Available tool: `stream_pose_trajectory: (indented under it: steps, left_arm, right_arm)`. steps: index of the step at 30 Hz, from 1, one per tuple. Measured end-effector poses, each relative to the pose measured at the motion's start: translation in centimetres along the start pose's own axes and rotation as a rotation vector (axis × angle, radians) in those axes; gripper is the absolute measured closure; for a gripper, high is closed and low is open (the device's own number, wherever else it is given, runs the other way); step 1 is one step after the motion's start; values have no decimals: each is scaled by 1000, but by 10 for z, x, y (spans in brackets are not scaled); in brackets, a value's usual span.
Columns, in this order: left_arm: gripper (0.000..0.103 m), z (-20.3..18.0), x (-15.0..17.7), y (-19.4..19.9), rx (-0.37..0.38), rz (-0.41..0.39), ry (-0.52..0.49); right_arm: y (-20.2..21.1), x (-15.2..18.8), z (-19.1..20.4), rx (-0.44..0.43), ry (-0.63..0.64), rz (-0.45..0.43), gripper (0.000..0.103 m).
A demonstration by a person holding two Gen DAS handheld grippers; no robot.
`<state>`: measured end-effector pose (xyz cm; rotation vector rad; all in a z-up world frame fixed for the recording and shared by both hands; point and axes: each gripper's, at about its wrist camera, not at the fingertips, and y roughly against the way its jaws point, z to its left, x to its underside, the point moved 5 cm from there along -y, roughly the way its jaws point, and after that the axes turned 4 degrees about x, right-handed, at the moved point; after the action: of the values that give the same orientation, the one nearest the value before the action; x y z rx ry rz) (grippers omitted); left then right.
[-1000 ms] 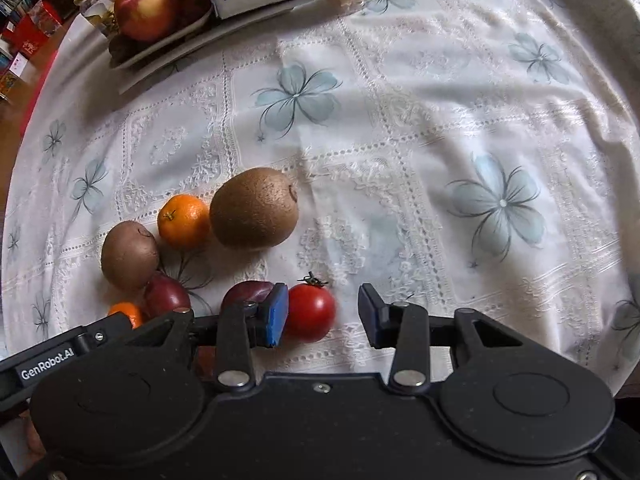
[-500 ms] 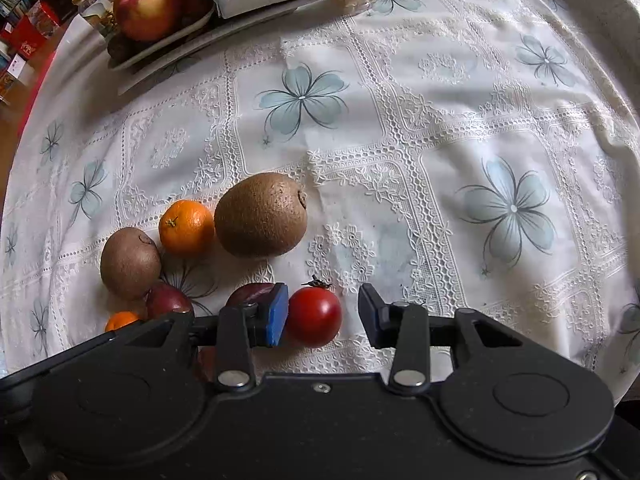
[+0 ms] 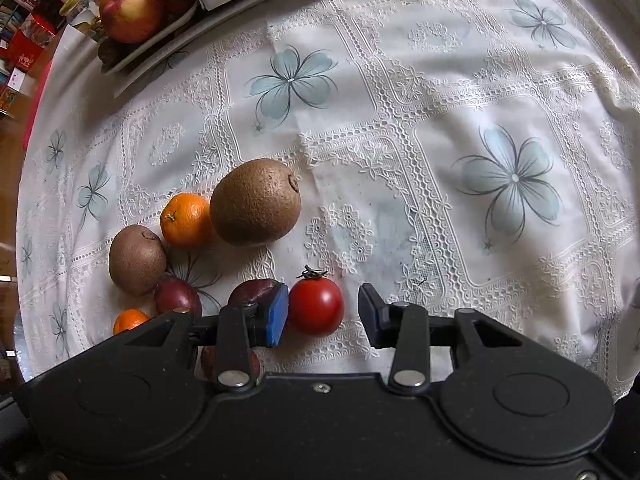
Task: Organize fruits
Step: 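Close left gripper on the orange while right gripper closes on the red tomato, then carry the orange in left gripper while right gripper carries the tomato over the tray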
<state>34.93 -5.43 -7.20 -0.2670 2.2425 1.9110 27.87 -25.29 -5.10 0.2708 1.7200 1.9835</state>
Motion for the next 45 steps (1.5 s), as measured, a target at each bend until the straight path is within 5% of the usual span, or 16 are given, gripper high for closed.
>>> stream_pose_trajectory:
  steps: [5, 9, 14, 33, 45]
  left_arm:
    - [65, 2, 1, 5, -24, -15, -6]
    - [65, 2, 4, 8, -12, -8, -11]
    - [65, -1, 5, 11, -5, -16, -20]
    - [65, -3, 9, 25, -12, -64, -39]
    - [65, 1, 28, 54, 9, -128, -81]
  right_arm:
    - [-1, 0, 6, 35, 31, -34, 53]
    - [-17, 6, 15, 29, 71, 51, 51]
    - [-12, 9, 24, 89, 124, -11, 54]
    - [-15, 1, 8, 66, 27, 28, 53]
    - [21, 12, 10, 55, 83, -67, 59]
